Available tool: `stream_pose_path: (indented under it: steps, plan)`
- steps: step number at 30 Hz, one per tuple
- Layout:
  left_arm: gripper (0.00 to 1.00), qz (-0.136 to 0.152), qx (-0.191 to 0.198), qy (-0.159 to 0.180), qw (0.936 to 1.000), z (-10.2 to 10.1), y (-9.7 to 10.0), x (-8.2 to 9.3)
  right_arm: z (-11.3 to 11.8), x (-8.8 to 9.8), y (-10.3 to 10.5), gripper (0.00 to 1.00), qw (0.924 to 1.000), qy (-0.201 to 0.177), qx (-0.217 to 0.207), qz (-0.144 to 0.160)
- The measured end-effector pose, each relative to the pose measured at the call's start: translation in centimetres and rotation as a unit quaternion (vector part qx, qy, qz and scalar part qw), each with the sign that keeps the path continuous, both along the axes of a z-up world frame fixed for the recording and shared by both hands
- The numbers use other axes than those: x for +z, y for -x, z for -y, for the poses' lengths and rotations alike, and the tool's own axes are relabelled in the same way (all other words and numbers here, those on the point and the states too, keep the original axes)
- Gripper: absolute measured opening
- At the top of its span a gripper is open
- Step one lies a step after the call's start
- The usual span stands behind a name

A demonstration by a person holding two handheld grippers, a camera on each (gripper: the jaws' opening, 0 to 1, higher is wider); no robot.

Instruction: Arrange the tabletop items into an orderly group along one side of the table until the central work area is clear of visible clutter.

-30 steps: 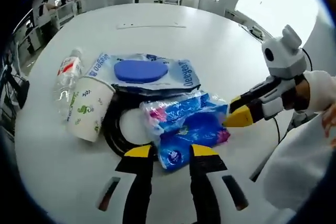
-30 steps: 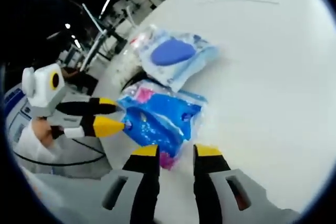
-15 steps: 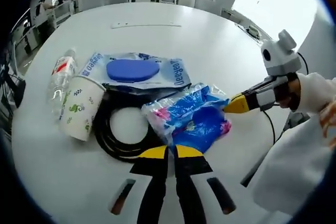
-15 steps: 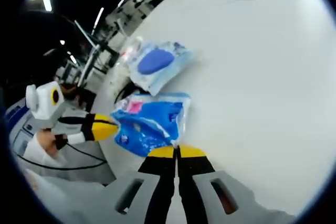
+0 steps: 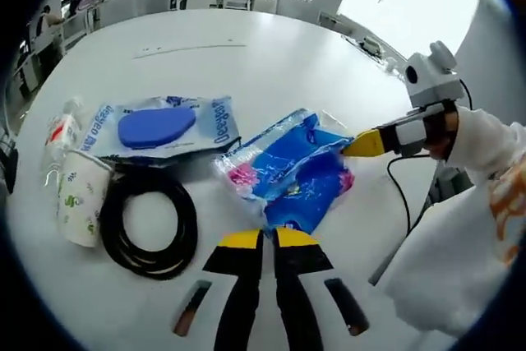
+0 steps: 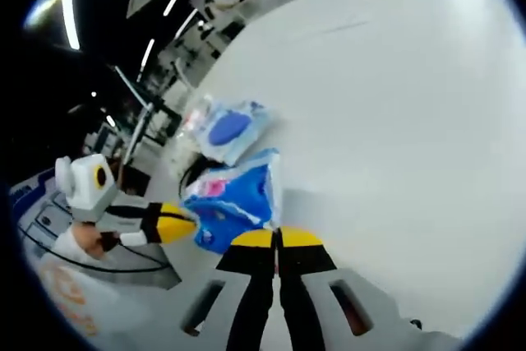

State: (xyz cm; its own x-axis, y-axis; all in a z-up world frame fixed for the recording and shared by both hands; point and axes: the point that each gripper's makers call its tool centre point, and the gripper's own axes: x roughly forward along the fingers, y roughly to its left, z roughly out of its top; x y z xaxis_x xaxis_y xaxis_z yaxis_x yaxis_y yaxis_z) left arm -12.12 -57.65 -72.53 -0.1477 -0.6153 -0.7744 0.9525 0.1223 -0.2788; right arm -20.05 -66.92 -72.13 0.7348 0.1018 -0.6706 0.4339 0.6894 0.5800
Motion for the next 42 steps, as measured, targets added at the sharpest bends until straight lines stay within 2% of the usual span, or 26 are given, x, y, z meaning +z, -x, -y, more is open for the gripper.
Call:
stream_pose_path:
  steps: [7, 13, 20, 26, 31, 36, 37, 38, 39, 40, 42]
  plan:
    - [0.02, -0.015, -0.039, 0.023, 0.9988, 3.6, 1.5, 0.9, 3.0, 0.7, 2.3, 0.0, 0.9979, -0.001, -0.065, 0.006]
    - [0.02, -0.018, -0.063, 0.029, 0.9974, 6.7, 0.9, 1.5, 4.9, 1.0, 2.8, 0.0, 0.9962, -0.005, -0.087, 0.007]
    - [0.02, -0.01, -0.081, 0.035, 0.9961, 10.2, -0.6, 2.3, 7.7, 1.8, 1.6, 0.0, 0.9967, 0.012, -0.08, 0.005]
    - [0.02, -0.014, -0.071, 0.036, 0.9967, 13.2, -2.2, 2.8, 11.1, 2.8, 0.0, 0.0, 0.9966, 0.028, -0.077, 0.008]
    - [0.02, 0.026, -0.104, 0.045, 0.9932, 15.9, -3.2, 4.2, 13.3, 3.4, -1.2, 0.0, 0.9968, 0.046, -0.066, 0.001]
    - [0.01, 0.025, -0.094, 0.043, 0.9943, 18.9, -4.7, 5.0, 16.7, 4.3, -2.6, 0.0, 0.9959, 0.053, -0.073, 0.001]
    - [0.01, 0.033, -0.103, 0.039, 0.9934, 19.2, -4.7, 5.0, 17.3, 4.5, -2.8, 0.0, 0.9957, 0.05, -0.078, 0.003]
    - [0.01, 0.053, -0.132, 0.034, 0.9893, 19.5, -4.8, 4.9, 18.2, 4.8, -3.2, 0.0, 0.9953, 0.048, -0.084, 0.004]
    - [0.01, 0.059, -0.141, 0.034, 0.9877, 19.9, -4.8, 4.9, 18.7, 4.8, -3.4, 0.0, 0.9951, 0.047, -0.087, 0.004]
    - [0.02, 0.057, -0.145, 0.034, 0.9873, 20.3, -4.7, 4.9, 19.1, 4.8, -3.7, 0.0, 0.9948, 0.046, -0.091, 0.003]
    - [0.02, 0.032, -0.133, 0.029, 0.9902, 21.0, -5.0, 4.5, 19.9, 4.5, -4.1, 0.0, 0.9931, 0.038, -0.111, -0.004]
